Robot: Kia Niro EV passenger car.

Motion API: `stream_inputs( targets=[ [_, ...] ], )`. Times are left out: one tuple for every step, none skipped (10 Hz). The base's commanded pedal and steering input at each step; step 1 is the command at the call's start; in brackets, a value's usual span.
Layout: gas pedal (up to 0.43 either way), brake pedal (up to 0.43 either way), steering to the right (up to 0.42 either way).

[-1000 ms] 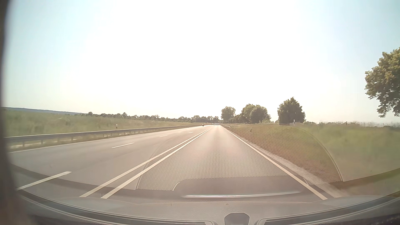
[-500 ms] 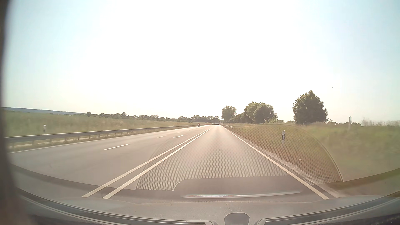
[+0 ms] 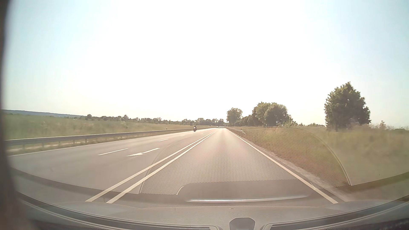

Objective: Follow the waypoints while adhering to traffic rules and regulations

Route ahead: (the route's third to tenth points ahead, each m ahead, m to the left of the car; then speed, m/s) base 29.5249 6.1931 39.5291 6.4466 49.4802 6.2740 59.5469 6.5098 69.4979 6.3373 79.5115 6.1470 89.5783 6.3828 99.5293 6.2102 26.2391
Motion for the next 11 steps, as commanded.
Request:
stream_inputs(
  targets=[
    [0.461,0.006,0.004],
    [0.461,0.006,0.004],
    [0.461,0.006,0.004],
    [0.461,0.006,0.004],
    [0.461,0.006,0.004],
    [0.461,0.006,0.004],
    [0.461,0.006,0.004],
    [0.461,0.006,0.004],
    [0.461,0.006,0.004],
    [0.461,0.006,0.004],
    [0.461,0.006,0.004]
  ],
)
